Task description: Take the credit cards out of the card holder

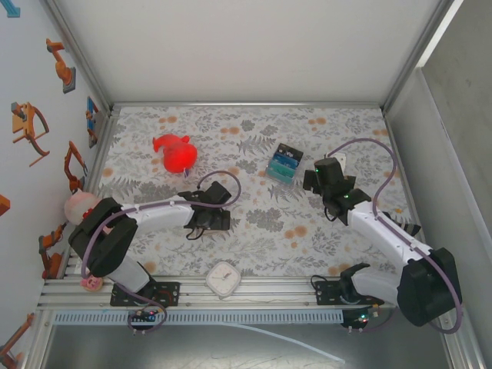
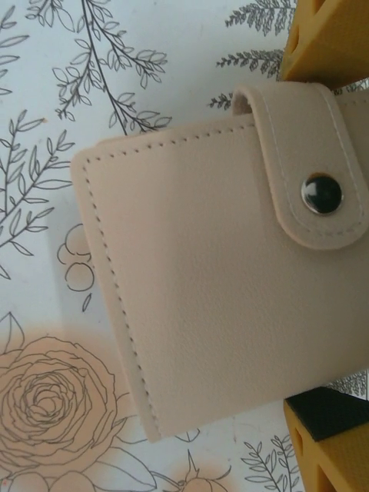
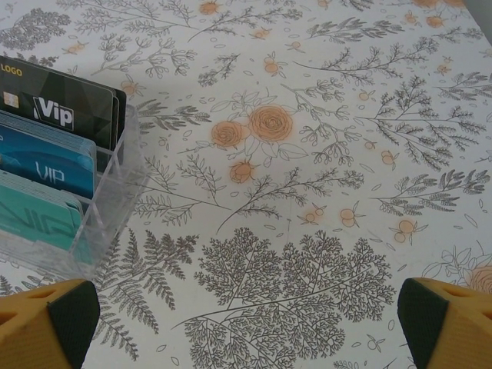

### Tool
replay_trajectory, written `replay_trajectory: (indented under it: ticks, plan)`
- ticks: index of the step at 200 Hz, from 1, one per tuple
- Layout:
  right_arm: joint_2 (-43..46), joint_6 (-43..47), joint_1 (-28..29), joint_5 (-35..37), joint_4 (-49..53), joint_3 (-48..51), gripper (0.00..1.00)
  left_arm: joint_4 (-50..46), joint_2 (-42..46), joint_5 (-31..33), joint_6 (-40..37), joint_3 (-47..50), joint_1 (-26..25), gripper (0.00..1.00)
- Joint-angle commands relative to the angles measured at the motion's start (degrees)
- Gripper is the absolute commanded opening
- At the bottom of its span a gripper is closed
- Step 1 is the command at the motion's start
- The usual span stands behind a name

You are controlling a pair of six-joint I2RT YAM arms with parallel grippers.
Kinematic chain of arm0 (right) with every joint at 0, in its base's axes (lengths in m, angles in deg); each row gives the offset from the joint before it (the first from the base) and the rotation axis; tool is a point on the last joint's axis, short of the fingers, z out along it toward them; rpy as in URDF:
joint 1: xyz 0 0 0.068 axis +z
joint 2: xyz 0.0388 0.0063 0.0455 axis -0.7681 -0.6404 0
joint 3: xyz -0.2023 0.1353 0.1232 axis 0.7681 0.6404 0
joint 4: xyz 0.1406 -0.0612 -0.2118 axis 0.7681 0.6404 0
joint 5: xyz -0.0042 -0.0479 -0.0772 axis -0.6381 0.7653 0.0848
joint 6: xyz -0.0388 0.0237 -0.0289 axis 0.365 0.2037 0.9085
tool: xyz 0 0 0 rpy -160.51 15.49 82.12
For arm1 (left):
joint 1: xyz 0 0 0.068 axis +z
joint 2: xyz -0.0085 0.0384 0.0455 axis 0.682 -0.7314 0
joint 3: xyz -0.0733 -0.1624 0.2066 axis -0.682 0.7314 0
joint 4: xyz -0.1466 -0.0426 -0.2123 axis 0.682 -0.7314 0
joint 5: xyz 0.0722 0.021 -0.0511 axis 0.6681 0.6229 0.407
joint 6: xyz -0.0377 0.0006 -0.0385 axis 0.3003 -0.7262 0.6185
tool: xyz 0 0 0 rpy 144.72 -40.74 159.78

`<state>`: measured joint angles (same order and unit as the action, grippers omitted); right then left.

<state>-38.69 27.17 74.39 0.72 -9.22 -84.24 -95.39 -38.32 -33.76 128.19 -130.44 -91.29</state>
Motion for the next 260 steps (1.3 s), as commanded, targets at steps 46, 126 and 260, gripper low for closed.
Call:
replay_trajectory:
  ticks: [46, 126, 260]
  plan:
    - [-1.0, -2.2, 0.6, -1.6, 0.9, -1.7, 1.00, -2.1, -1.1, 0.9, -0.4, -0.8, 0.0, 0.85]
    - [4.3, -8.0, 0.5, -16.1, 2.0, -1.3, 1.00, 2.5, 1.7, 3.7, -4.5, -1.8, -1.0, 0.64]
    - [-7.7, -26.3, 1.9, -60.4, -31.6, 4.8, 0.82, 18.3, 13.9, 2.2, -22.6, -0.3, -5.7, 0.63]
